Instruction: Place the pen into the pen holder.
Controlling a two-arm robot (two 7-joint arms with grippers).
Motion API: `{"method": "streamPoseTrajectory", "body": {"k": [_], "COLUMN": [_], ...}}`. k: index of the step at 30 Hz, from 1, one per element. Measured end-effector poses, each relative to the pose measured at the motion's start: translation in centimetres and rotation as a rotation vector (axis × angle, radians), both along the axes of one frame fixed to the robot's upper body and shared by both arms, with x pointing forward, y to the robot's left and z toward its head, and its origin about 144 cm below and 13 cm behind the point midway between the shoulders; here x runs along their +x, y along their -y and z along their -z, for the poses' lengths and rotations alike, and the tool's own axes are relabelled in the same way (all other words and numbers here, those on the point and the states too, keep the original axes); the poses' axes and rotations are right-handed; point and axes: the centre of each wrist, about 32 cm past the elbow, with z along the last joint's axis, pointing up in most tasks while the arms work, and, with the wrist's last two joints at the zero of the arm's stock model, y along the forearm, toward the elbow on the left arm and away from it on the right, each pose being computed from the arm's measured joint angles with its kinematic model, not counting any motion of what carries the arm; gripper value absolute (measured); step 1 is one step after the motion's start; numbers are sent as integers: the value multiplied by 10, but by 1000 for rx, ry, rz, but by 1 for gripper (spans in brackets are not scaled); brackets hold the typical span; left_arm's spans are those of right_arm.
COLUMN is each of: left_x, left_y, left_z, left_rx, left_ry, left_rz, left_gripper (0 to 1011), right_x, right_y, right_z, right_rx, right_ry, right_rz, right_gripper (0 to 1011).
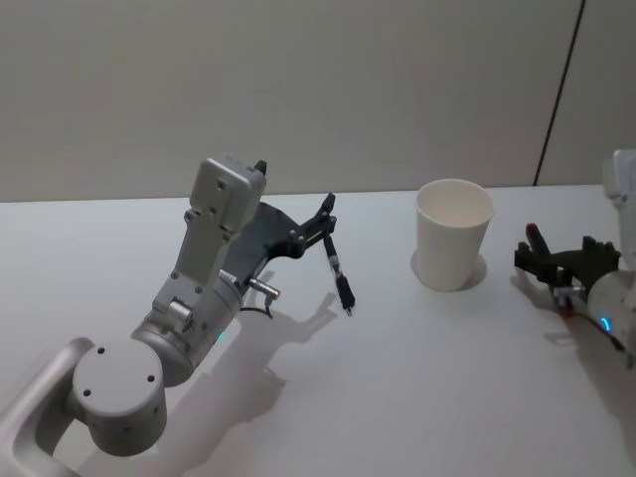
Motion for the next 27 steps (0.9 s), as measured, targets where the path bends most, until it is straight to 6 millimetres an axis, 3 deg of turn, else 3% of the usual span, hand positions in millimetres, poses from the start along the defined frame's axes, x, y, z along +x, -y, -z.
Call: {"method": "streamPoseTrajectory", "body": {"k": [27], "left_x": [0], "left_y": [0], "left_z": [0], "left_rx": [0], "left_ry": [0], "left_rz": [0], "left_gripper": [1001], "right_x": [1], "right_y": [-11], "right_z": [17], "right_rx": [2], "right_ry": [-35], "right_rz": [35], "right_gripper": [1001]}}
